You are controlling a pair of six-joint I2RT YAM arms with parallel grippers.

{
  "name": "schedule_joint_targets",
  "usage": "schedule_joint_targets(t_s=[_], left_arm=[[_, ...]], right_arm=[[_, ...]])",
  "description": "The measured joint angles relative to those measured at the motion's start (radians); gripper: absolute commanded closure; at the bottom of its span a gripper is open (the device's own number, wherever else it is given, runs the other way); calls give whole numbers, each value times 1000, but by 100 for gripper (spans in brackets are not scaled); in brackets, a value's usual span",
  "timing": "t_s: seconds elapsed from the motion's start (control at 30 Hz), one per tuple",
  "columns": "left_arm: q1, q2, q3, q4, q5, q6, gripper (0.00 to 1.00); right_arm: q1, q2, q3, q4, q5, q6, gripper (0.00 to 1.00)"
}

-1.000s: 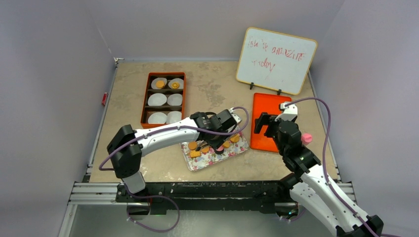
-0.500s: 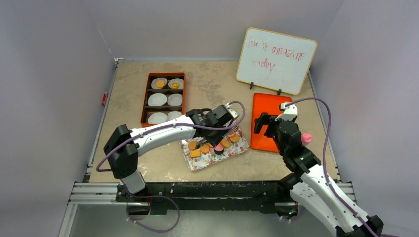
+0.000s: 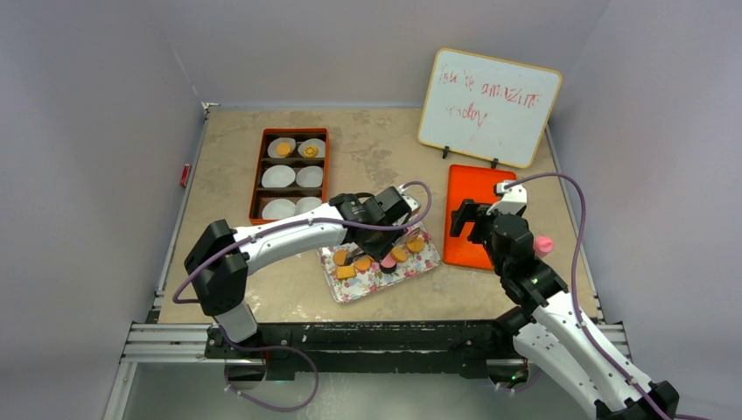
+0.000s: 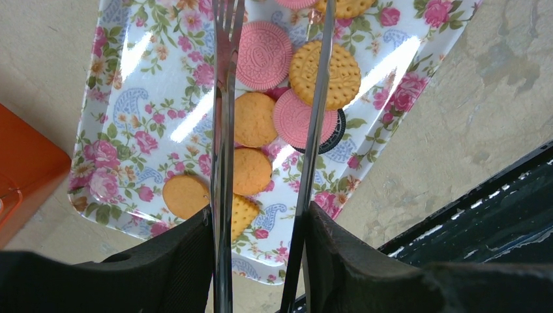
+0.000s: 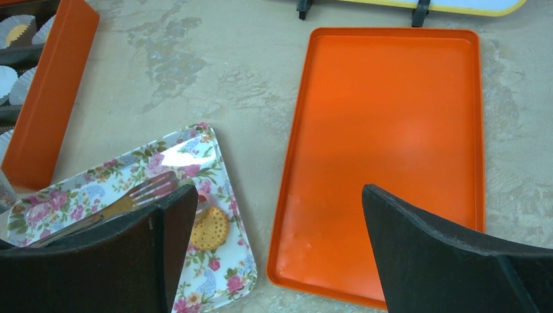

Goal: Pack the cookies

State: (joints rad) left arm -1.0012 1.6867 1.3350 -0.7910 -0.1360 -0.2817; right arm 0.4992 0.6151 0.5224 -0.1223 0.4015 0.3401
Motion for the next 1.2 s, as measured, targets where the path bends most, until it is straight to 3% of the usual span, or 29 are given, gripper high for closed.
schedule_joint_targets(t_s=[0.43, 0.83, 1.2], left_arm=[[13, 11, -8, 2, 38, -16, 56], [13, 30, -8, 0, 43, -23, 65], [18, -29, -7, -27, -15, -23, 68]], right_arm=[[0, 7, 0, 0, 0, 0, 1], [0, 4, 0, 0, 0, 0, 1], [0, 3, 0, 0, 0, 0, 1]])
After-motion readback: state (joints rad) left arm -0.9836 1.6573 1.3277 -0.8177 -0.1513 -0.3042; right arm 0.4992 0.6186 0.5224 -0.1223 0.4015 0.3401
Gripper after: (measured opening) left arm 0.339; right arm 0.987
